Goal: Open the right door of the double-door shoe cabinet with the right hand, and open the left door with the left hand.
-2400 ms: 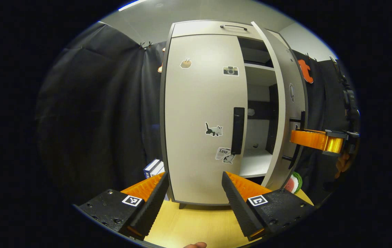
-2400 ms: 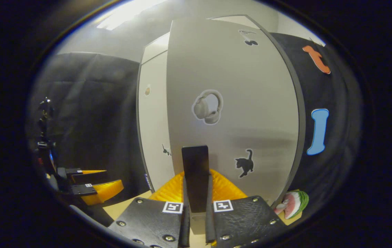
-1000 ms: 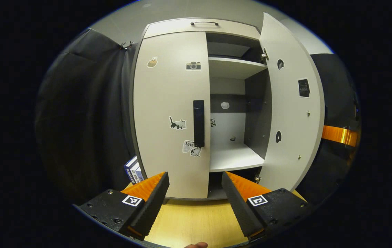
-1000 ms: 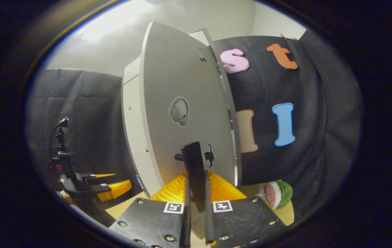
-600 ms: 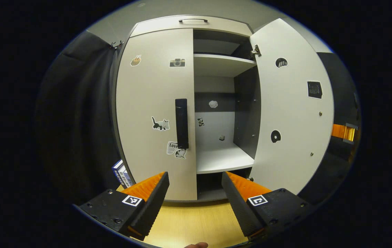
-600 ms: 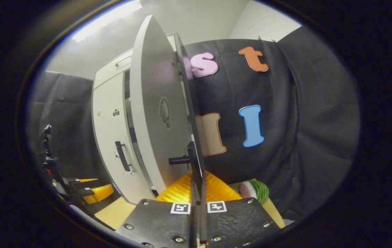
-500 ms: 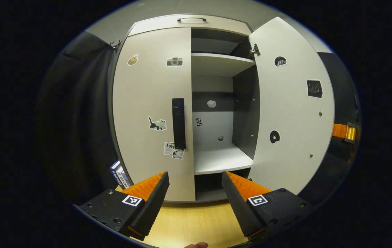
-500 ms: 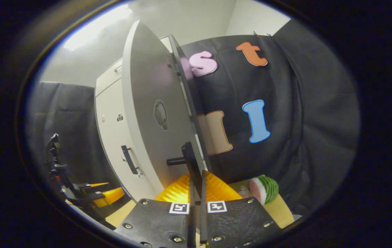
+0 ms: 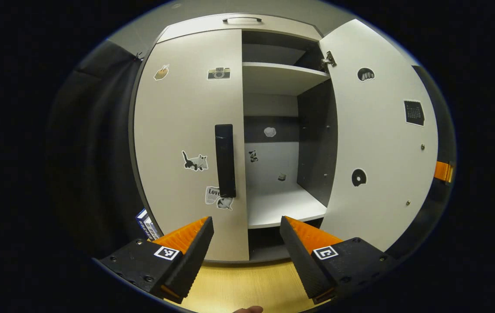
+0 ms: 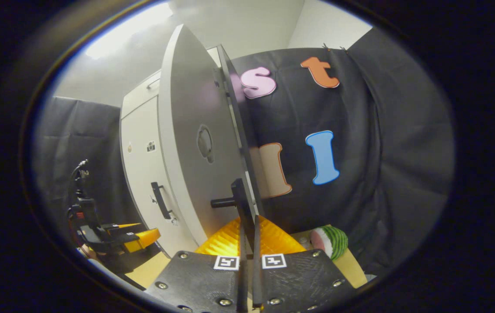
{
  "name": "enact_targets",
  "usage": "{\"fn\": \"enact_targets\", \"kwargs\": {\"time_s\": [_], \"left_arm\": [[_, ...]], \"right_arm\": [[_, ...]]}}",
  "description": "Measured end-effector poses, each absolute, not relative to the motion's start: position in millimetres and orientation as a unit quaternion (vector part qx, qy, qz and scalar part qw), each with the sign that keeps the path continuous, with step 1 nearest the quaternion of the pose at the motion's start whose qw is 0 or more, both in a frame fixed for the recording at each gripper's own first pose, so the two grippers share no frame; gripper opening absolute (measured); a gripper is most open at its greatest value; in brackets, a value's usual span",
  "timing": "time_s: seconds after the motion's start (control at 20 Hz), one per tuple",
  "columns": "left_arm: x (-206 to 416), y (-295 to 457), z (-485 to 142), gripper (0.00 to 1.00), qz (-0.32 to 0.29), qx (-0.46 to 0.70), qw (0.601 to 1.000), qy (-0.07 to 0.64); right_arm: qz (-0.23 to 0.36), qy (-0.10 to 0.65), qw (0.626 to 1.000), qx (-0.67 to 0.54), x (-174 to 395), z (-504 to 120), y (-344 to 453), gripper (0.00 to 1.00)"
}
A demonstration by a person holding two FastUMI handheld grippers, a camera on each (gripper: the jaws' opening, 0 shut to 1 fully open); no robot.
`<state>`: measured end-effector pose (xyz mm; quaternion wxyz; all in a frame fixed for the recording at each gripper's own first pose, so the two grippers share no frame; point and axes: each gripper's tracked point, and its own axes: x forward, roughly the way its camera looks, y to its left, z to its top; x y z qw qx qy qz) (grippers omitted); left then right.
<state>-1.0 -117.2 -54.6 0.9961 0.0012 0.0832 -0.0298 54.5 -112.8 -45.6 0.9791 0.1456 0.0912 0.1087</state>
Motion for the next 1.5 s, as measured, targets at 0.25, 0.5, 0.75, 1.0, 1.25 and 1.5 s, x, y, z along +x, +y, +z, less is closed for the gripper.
{"fn": "enact_targets", "kwargs": {"time_s": [0.25, 0.5, 0.75, 1.0, 1.25, 1.5], "left_arm": [[21.6, -114.7, -52.8, 0.96, -0.034, 0.004, 0.996, 0.078], [44.1, -109.4, -44.1, 0.96, -0.029, 0.01, 0.998, 0.061], [72.3, -92.9, -32.8, 0.95, -0.011, 0.018, 0.999, 0.043], [97.4, -89.0, -27.8, 0.95, -0.012, 0.019, 0.999, 0.033], [114.1, -85.6, -20.3, 0.95, -0.011, 0.015, 1.0, 0.021], [125.4, -79.4, -15.1, 0.85, 0.002, 0.034, 0.999, 0.008]], "right_arm": [[0.1, 0.09, 0.982, 0.135, 56.1, -49.6, -112.0, 0.05], [0.092, 0.089, 0.985, 0.116, 57.3, -51.8, -113.9, 0.05], [0.085, 0.09, 0.986, 0.115, 58.4, -55.1, -113.1, 0.05], [0.073, 0.089, 0.988, 0.106, 59.7, -56.3, -115.4, 0.05], [0.064, 0.093, 0.989, 0.097, 60.5, -58.8, -116.2, 0.05], [0.061, 0.093, 0.989, 0.095, 61.0, -59.6, -116.5, 0.05]]}}
